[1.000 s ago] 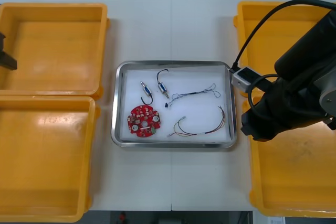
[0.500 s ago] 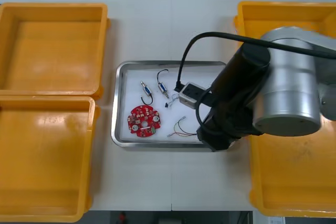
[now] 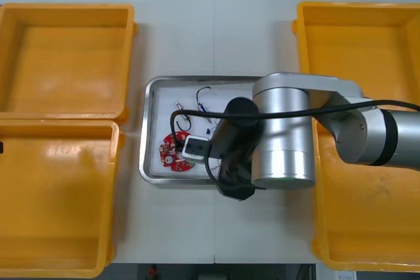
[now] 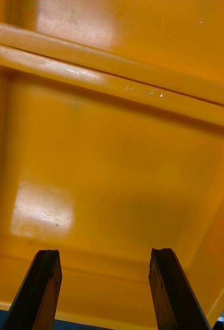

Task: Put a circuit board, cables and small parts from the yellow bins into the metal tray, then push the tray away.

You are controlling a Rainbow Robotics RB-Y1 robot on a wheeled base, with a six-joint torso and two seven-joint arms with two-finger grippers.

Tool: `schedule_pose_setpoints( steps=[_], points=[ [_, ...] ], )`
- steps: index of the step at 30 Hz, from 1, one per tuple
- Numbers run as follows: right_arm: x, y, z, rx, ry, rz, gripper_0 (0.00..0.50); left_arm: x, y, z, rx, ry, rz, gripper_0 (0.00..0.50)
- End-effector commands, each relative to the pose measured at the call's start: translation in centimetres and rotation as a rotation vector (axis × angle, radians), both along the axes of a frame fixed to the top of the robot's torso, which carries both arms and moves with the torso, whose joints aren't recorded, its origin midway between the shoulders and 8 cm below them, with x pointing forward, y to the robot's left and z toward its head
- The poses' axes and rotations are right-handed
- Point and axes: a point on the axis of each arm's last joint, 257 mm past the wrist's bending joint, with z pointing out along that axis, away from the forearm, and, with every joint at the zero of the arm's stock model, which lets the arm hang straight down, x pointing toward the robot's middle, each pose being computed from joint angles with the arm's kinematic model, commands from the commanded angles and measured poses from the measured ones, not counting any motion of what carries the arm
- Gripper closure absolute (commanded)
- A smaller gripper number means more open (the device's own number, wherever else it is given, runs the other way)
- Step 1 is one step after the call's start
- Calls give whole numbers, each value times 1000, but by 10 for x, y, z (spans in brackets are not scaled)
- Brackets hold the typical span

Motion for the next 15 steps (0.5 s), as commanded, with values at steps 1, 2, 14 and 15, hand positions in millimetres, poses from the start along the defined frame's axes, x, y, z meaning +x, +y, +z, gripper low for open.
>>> schedule_pose_setpoints(
  steps=[1,2,14,15],
  points=[
    [-5,24,-7,-33,-74,143,0,4,3,5,127,-8,-183,0],
    [-5,24,-9,-34,-79,147,0,5,2,5,129,-12,-186,0],
    [-9,37,-36,-60,-138,211,0,8,-11,2,140,-10,-295,0],
    [-9,38,-37,-61,-139,213,0,7,-12,1,138,-8,-295,0]
  ],
)
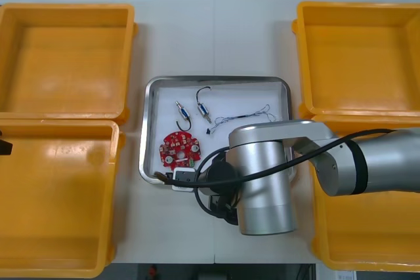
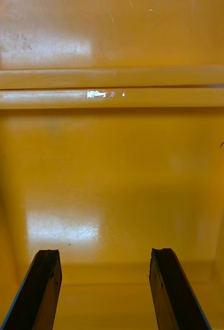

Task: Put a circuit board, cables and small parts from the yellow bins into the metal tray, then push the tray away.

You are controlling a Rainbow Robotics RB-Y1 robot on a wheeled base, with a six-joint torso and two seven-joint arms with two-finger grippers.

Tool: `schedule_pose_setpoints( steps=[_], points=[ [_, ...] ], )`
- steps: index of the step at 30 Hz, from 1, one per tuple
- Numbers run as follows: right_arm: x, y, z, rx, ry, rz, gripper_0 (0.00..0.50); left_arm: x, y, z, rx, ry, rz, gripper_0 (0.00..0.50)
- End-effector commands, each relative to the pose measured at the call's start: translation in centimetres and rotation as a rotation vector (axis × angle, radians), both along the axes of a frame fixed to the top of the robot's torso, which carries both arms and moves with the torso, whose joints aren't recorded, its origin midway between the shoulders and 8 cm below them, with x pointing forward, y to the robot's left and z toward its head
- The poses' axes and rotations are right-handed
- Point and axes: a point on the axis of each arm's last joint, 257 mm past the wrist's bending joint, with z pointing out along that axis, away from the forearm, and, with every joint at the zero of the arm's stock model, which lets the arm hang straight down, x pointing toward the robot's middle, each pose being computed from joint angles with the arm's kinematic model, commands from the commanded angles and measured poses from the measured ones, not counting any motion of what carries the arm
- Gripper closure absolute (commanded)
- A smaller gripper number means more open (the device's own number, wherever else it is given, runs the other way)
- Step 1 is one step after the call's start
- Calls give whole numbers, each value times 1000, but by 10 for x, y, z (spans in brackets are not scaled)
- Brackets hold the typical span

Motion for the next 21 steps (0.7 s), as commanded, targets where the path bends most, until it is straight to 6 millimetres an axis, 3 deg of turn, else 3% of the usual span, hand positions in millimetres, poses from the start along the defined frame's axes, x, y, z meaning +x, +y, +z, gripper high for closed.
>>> schedule_pose_setpoints(
  steps=[1,13,15,17,19,21],
  points=[
    [1,22,3,3,-37,70,0,-2,-4,5,41,11,-69,0],
    [7,28,-7,5,-44,64,12,-9,-5,-1,32,40,-71,0],
    [7,28,-7,3,-43,65,307,-9,-5,-1,32,40,-71,0],
    [7,28,-7,4,-45,64,458,-9,-5,-1,32,40,-71,0],
    [8,28,-7,3,-48,66,500,-9,-5,-1,32,40,-71,0],
    [9,28,-7,3,-55,69,500,-9,-5,-1,32,40,-71,0]
  ],
)
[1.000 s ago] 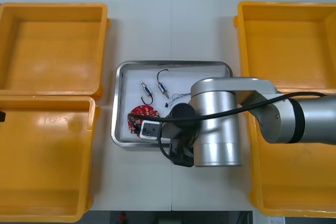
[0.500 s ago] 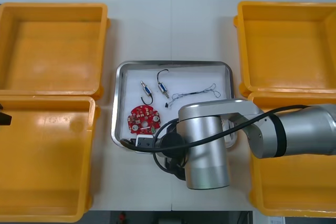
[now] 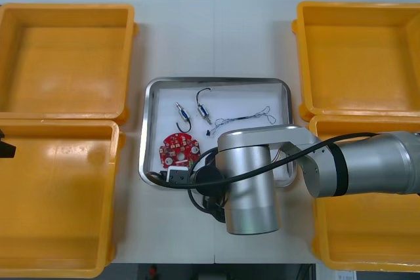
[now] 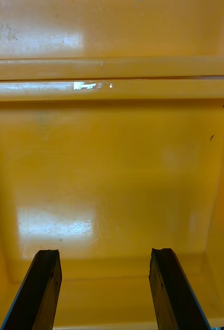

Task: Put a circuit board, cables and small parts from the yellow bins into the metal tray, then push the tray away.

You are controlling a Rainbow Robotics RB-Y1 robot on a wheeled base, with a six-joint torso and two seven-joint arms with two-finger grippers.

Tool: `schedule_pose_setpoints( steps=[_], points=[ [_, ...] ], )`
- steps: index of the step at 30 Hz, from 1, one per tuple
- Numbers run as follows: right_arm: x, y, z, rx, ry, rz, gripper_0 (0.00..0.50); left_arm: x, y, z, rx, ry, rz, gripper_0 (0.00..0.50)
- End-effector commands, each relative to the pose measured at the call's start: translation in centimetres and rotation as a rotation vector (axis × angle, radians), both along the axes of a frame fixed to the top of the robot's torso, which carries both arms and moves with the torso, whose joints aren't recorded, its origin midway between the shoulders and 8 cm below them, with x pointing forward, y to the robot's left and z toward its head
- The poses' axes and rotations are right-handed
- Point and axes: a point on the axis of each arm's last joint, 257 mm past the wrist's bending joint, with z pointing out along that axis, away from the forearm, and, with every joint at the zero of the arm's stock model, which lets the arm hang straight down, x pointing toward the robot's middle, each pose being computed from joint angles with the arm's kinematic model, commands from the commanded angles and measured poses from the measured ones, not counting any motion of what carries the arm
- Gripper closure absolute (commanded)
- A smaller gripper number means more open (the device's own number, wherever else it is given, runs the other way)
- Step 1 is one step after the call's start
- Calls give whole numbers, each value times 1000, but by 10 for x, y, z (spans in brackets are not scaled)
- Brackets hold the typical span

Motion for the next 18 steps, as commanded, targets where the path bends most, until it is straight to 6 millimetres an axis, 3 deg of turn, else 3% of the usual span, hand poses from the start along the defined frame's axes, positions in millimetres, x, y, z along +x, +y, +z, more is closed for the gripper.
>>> schedule_pose_setpoints(
  steps=[1,8,18],
  points=[
    [-5,15,4,0,-20,71,500,-5,2,2,58,19,-60,0],
    [5,10,11,-10,-67,87,500,-5,2,2,58,19,-60,0],
    [32,5,43,-42,-175,144,500,-5,2,2,58,19,-60,0]
  ],
)
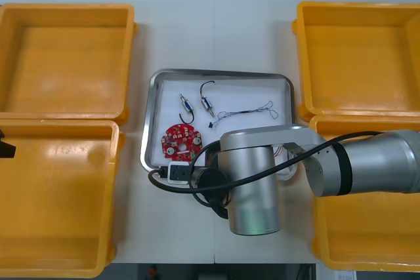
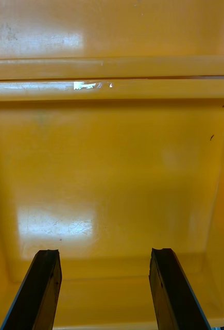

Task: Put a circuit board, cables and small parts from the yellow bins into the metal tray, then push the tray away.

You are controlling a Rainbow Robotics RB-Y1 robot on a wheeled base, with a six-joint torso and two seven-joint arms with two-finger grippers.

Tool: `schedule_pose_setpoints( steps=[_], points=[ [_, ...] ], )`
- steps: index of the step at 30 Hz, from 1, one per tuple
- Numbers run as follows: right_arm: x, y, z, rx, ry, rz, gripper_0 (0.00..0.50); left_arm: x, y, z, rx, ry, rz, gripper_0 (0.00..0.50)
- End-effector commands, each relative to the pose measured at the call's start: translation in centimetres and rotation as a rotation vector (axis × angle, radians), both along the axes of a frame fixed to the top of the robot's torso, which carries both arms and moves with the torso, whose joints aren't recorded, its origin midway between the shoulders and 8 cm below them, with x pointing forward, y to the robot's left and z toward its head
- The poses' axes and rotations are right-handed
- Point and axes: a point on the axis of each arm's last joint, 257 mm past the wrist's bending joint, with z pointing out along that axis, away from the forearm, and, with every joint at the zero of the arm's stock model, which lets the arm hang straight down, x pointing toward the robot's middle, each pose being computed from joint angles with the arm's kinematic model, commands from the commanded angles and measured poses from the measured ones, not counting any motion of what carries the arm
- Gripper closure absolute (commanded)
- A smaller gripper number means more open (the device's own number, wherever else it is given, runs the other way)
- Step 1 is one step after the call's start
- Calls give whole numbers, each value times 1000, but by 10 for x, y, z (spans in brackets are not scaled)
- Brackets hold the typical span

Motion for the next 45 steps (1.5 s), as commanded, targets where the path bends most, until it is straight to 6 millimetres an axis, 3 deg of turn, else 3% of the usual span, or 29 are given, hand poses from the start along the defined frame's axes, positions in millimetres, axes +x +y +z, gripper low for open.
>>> schedule_pose_setpoints(
  steps=[1,13,45],
  points=[
    [16,6,31,-27,-92,88,500,-5,2,2,58,19,-60,0],
    [66,14,59,-106,-186,120,500,-5,2,2,58,19,-60,0],
    [176,36,128,-100,-345,60,500,-5,2,2,58,19,-60,0]
  ],
)
